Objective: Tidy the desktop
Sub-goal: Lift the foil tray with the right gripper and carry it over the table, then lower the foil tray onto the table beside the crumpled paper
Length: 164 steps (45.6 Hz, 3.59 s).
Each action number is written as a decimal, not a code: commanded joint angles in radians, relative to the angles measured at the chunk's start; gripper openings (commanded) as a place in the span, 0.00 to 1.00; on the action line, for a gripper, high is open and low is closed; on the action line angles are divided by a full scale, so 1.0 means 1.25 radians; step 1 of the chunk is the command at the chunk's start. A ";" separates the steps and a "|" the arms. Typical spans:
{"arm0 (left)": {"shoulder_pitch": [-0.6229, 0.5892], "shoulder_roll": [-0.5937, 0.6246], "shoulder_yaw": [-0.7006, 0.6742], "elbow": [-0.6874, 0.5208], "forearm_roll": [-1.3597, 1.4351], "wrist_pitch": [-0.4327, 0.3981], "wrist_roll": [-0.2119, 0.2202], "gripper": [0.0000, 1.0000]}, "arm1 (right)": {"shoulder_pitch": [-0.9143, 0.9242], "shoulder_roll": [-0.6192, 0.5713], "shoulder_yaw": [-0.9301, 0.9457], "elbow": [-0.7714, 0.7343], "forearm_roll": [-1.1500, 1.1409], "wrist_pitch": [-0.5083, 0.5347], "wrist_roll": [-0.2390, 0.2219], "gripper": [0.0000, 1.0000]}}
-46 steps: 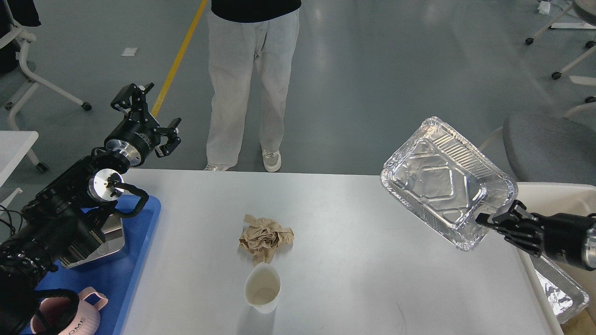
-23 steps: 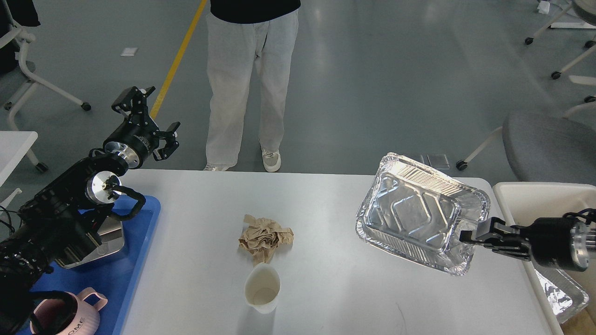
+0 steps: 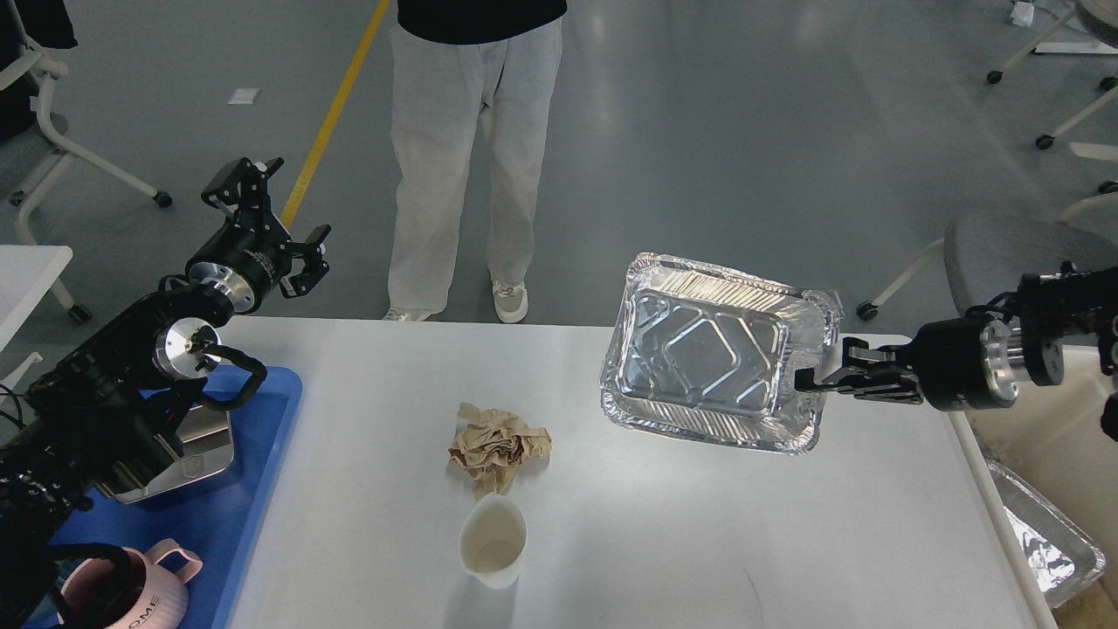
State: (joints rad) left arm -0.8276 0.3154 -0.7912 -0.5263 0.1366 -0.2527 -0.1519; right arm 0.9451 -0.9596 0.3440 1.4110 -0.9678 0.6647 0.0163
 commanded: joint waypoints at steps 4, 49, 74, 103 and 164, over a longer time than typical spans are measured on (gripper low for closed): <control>0.001 0.003 0.014 0.000 0.000 -0.002 0.000 0.98 | 0.026 0.064 -0.037 -0.024 0.005 0.005 -0.002 0.00; 0.006 -0.004 0.040 0.000 0.001 -0.008 -0.002 0.98 | 0.339 0.292 -0.289 -0.256 0.048 0.213 -0.006 0.00; 0.014 0.000 0.053 0.000 0.001 -0.027 -0.012 0.98 | 0.356 0.296 -0.323 -0.261 0.121 0.236 -0.035 0.00; 0.021 -0.006 0.053 0.000 0.001 -0.064 -0.015 0.98 | 0.518 0.361 -0.573 -0.264 0.099 0.236 -0.063 0.00; 0.052 -0.003 0.051 0.001 0.004 -0.074 -0.036 0.98 | 0.536 0.398 -0.697 -0.325 0.456 0.236 -0.067 0.00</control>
State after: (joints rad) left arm -0.7651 0.3100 -0.7272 -0.5260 0.1411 -0.3452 -0.1900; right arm 1.6153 -0.4643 -0.5120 1.0045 -0.3960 0.9598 -0.0667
